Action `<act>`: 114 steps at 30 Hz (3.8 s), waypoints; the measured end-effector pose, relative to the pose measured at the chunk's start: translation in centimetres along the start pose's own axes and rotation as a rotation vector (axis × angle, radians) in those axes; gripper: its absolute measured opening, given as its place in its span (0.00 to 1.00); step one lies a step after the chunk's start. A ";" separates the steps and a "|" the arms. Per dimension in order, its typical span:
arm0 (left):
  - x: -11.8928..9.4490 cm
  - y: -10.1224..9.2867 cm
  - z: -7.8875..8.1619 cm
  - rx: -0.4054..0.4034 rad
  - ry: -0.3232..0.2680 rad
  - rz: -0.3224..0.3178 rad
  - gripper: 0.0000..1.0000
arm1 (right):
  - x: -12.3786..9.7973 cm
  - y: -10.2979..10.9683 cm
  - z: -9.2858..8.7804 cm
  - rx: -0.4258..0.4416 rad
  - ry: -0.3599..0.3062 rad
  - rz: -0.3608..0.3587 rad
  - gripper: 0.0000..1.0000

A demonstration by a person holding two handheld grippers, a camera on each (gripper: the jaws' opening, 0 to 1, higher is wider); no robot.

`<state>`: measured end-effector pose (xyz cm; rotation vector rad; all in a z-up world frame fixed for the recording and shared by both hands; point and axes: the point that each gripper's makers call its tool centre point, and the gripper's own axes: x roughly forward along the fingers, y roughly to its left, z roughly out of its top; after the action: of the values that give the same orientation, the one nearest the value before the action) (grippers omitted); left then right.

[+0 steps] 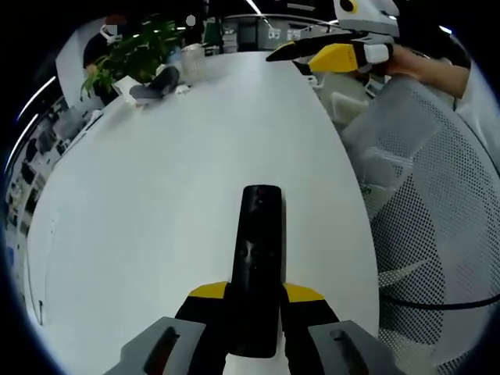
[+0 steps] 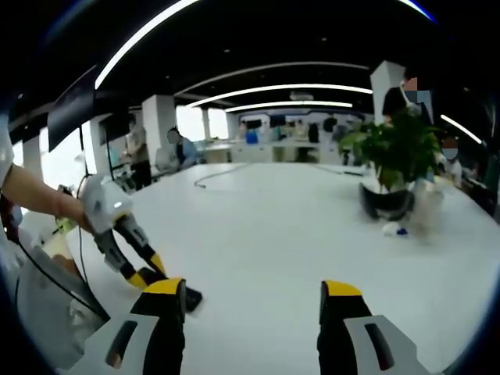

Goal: Press the specified remote control buttons in sequence, fully releasing each button before pressing the next.

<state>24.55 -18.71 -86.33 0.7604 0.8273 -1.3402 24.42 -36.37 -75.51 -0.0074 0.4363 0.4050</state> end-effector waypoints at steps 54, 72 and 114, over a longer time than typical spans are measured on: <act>0.1 -3.0 0.3 -0.023 -0.032 0.015 0.25 | 0.0 0.5 -0.2 -0.011 0.017 0.025 0.64; 0.1 -3.9 0.3 -0.018 -0.034 0.012 0.24 | 0.1 0.7 -0.4 -0.016 0.025 0.034 0.64; 0.1 -5.4 0.3 -0.018 -0.042 0.011 0.24 | 0.4 1.6 -1.2 -0.057 0.076 0.075 0.60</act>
<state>19.19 -19.54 -86.29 0.7193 0.7994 -1.3326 23.62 -34.84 -76.60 -0.0623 0.5006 0.4920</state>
